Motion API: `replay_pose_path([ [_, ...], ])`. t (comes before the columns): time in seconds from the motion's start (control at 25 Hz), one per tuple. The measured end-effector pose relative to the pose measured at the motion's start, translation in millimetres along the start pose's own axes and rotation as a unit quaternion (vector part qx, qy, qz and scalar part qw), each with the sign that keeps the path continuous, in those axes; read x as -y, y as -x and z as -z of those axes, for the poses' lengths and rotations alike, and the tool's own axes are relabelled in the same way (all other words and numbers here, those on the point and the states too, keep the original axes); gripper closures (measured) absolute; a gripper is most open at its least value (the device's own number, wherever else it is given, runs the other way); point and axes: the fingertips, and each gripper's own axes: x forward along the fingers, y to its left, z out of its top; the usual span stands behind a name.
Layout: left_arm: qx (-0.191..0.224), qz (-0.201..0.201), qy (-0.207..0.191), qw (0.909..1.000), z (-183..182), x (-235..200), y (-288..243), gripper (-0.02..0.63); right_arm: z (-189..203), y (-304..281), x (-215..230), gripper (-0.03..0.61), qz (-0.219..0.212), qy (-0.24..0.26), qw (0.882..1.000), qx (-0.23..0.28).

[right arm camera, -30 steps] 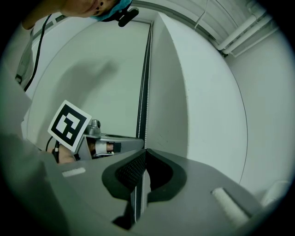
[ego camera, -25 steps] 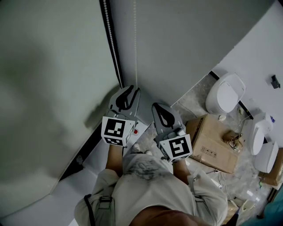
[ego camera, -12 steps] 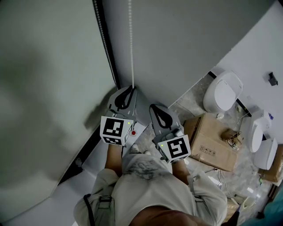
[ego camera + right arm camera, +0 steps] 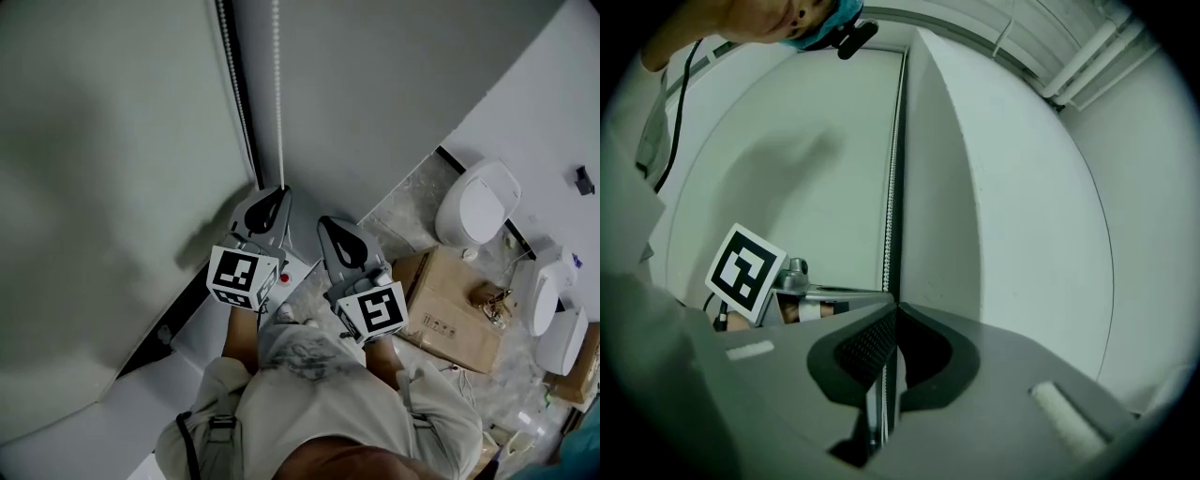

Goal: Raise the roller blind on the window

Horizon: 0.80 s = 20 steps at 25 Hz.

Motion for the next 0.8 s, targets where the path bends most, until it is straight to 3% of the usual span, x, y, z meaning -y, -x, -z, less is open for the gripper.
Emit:
replay_pose_path([
  [0.16,-0.013,-0.007,-0.001,0.9999,6.9,6.2,12.3,0.606,-0.8,1.7,-9.3,0.568,-0.022,0.005,1.000,-0.014],
  [0.32,-0.014,-0.010,0.001,0.9998,9.6,9.7,23.0,0.606,-18.1,-4.5,-23.2,0.550,-0.055,0.021,0.998,0.018],
  [0.8,-0.022,-0.019,0.004,0.9996,11.7,24.1,47.9,0.604,-50.8,-6.5,-42.6,0.529,-0.112,0.013,0.994,0.017],
])
